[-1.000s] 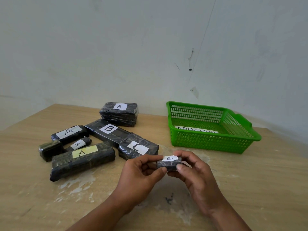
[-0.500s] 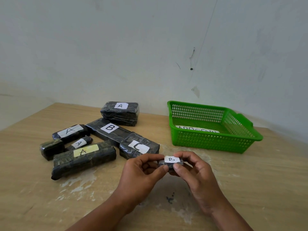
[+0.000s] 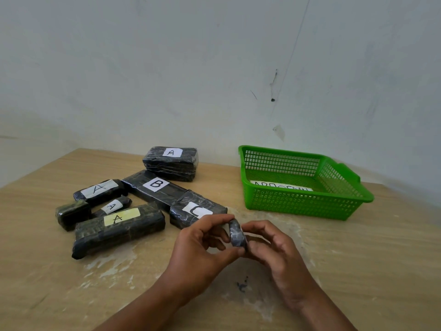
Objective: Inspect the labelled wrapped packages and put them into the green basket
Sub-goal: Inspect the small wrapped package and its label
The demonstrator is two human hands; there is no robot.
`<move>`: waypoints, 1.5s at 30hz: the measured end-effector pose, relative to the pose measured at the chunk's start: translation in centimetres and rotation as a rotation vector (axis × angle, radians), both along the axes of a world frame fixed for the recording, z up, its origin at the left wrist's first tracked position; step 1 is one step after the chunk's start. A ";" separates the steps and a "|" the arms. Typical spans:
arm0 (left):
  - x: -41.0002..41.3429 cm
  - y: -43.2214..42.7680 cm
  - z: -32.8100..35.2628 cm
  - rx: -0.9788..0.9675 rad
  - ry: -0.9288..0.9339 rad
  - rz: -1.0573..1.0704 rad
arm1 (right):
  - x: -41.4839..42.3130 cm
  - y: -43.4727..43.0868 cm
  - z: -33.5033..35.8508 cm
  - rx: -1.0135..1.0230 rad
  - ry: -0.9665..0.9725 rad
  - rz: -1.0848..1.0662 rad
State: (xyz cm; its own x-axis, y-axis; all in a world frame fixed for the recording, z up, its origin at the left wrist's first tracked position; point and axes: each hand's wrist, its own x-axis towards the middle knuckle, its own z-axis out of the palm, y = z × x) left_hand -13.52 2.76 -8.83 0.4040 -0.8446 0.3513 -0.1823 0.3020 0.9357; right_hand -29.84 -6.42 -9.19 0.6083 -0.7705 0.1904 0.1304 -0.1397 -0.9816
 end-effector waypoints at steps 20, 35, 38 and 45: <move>-0.5 0.4 0.1 0.010 -0.034 -0.119 | 0.0 0.1 -0.2 -0.131 -0.002 -0.058; -0.5 0.0 -0.3 0.028 -0.069 -0.055 | 0.1 -0.4 -0.6 -0.129 -0.039 -0.078; -0.5 -0.2 -0.5 0.058 -0.043 -0.049 | 0.1 -0.3 -0.2 -0.089 -0.058 -0.055; -0.7 -0.7 -0.7 0.118 0.093 -0.052 | 0.4 -0.3 0.3 0.043 -0.153 -0.146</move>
